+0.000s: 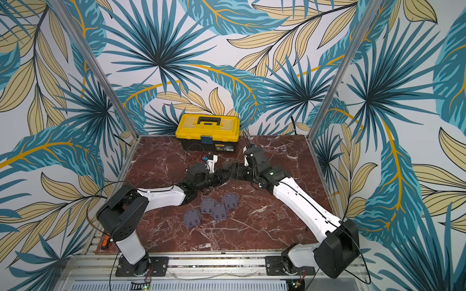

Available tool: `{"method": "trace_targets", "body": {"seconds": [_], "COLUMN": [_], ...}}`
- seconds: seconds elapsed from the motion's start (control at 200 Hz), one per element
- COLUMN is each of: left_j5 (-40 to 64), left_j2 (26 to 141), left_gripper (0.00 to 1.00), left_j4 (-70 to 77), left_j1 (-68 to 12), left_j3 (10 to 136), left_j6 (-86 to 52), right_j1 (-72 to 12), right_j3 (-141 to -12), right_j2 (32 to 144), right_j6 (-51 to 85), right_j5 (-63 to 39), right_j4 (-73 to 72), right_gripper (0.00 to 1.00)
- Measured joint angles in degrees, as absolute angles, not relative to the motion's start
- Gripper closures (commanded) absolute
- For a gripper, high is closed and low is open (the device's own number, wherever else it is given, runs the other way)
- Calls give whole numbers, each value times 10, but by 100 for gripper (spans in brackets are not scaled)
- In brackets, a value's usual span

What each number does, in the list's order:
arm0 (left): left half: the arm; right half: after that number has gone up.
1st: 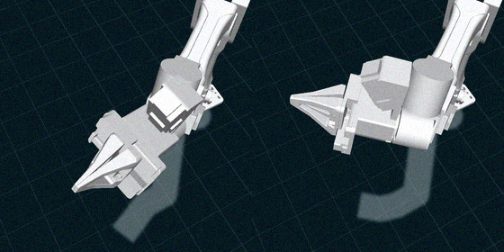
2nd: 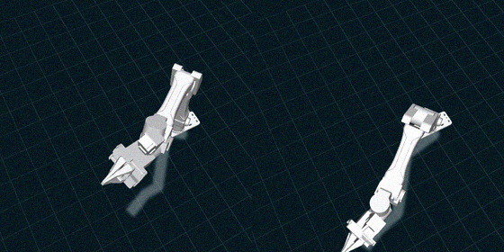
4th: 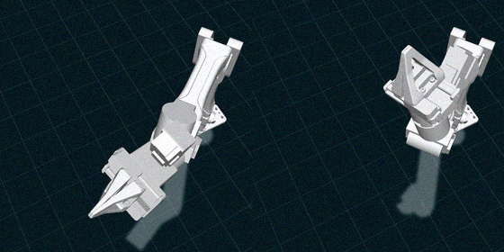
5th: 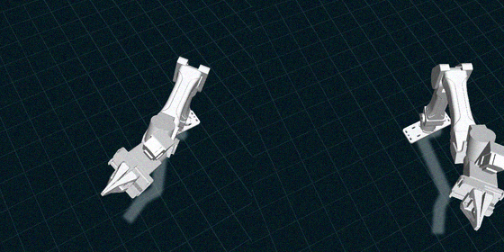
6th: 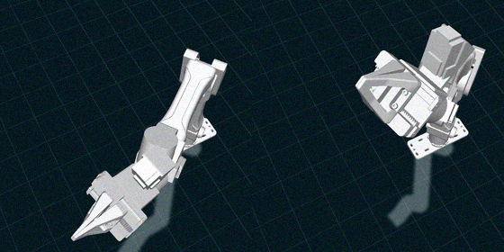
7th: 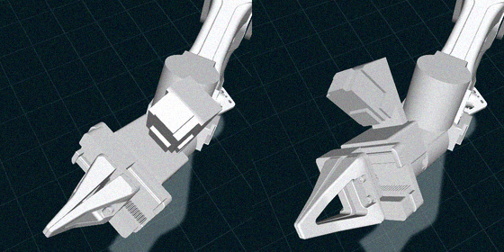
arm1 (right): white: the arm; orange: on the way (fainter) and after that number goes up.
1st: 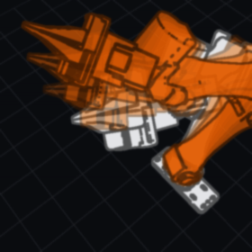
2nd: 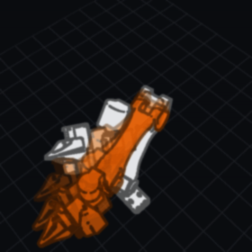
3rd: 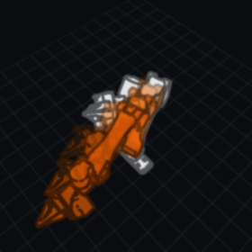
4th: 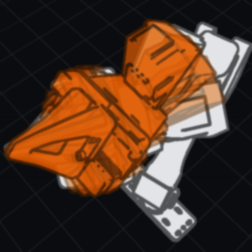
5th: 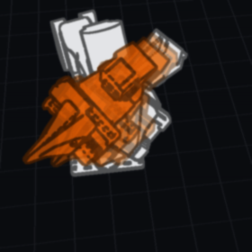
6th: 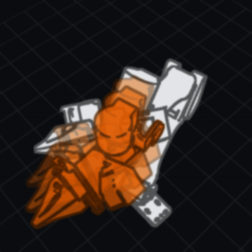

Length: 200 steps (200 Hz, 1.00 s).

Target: Open the phone stand

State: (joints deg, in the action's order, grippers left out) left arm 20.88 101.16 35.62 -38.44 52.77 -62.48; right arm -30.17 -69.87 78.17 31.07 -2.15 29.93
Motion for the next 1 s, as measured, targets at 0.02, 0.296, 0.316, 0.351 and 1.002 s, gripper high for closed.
{"method": "trace_targets", "body": {"seconds": [0.02,0.296,0.316,0.351,1.002], "left_j5": [209,219,220,220,225], "left_j2": [1012,1012,1012,1012,1012], "left_gripper": [100,100,100,100,65], "left_j4": [357,367,367,367,373], "left_j1": [-385,-386,-386,-386,-383], "left_j3": [528,528,528,528,528], "left_j6": [-625,-627,-627,-627,-627], "right_j1": [-302,-304,-304,-304,-304], "right_j3": [-699,-702,-702,-703,-707], "right_j2": [784,792,793,793,801], "right_j6": [310,302,302,300,295], "right_j5": [-22,-19,-19,-19,-8], "right_j4": [299,299,299,299,300], "right_gripper": [19,30,31,34,56]}}
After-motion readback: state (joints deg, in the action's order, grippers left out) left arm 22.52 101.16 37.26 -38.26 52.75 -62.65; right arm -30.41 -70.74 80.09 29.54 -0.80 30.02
